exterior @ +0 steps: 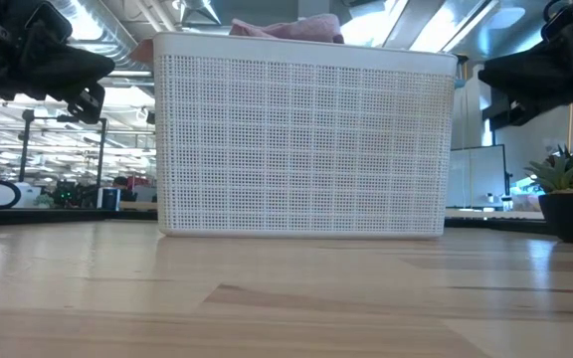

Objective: Sort clothes
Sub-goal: Return to Home Position

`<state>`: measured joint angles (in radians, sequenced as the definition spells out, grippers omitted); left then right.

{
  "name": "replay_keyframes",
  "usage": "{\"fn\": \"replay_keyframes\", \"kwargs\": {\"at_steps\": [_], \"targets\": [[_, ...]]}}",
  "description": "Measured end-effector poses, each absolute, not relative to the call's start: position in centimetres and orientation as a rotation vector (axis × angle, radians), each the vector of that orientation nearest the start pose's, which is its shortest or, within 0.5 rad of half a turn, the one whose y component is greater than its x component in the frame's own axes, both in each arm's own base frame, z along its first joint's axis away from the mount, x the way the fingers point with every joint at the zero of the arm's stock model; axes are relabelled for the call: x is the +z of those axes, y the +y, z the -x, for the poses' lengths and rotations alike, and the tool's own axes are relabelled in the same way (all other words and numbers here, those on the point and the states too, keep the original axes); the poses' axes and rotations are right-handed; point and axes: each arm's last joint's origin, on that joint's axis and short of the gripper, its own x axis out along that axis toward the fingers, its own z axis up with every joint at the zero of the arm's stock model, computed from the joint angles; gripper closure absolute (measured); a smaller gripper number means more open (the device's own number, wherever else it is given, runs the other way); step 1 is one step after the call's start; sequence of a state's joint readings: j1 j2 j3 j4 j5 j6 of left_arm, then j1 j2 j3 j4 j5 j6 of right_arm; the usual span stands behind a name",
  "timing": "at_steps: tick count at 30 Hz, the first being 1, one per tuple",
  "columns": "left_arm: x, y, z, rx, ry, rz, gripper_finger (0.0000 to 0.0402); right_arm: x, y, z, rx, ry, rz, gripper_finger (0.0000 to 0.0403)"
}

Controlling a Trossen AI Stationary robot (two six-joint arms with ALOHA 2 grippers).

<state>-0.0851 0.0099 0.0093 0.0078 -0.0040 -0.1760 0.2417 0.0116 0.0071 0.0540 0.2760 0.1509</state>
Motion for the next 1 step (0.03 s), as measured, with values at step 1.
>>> {"fn": "replay_keyframes", "kwargs": {"at_steps": [1], "targets": [[16.67,-0.82,-9.74,-0.082,0.000,0.176,0.0398,17.02,1.55,-9.58,-0.030,-0.051,-0.164,0.0320]]}}
